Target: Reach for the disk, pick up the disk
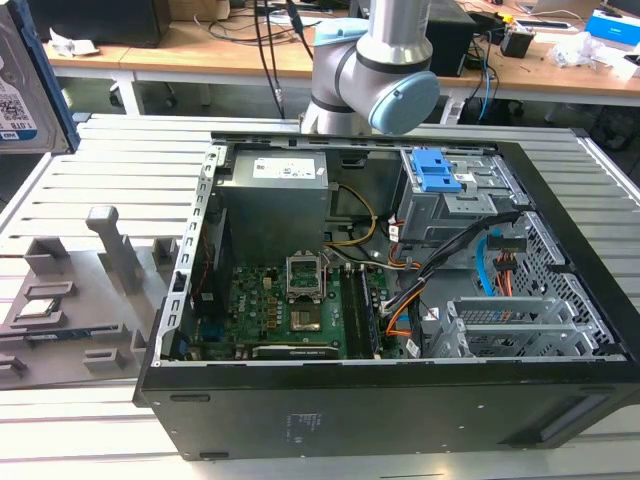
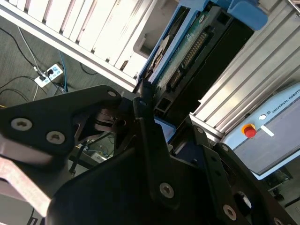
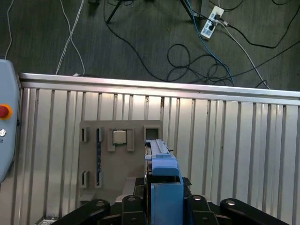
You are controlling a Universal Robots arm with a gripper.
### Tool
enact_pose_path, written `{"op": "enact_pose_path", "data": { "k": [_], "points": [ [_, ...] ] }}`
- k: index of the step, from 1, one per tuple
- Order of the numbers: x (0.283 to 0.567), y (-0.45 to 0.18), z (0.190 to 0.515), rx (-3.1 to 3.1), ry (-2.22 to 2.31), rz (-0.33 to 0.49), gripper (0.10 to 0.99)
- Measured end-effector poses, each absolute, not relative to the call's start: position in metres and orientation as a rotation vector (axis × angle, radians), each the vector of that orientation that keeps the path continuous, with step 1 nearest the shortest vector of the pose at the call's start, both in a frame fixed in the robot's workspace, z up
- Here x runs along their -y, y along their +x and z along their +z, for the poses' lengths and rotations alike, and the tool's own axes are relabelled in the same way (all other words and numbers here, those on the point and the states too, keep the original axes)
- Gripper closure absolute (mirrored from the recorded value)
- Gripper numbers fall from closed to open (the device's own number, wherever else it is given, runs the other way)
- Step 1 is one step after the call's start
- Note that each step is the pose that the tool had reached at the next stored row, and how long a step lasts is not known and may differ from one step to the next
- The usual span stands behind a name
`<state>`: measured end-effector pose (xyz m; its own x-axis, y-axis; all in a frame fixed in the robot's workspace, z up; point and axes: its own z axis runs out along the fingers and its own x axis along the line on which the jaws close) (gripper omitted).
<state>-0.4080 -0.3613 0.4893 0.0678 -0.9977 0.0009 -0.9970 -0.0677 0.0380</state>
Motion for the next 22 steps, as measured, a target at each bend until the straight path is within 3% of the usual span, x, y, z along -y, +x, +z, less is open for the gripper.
{"op": "enact_pose_path", "data": {
  "k": [22],
  "points": [
    [0.361,-0.351,0.489,2.125,2.275,-0.039,0.722]
  ]
}}
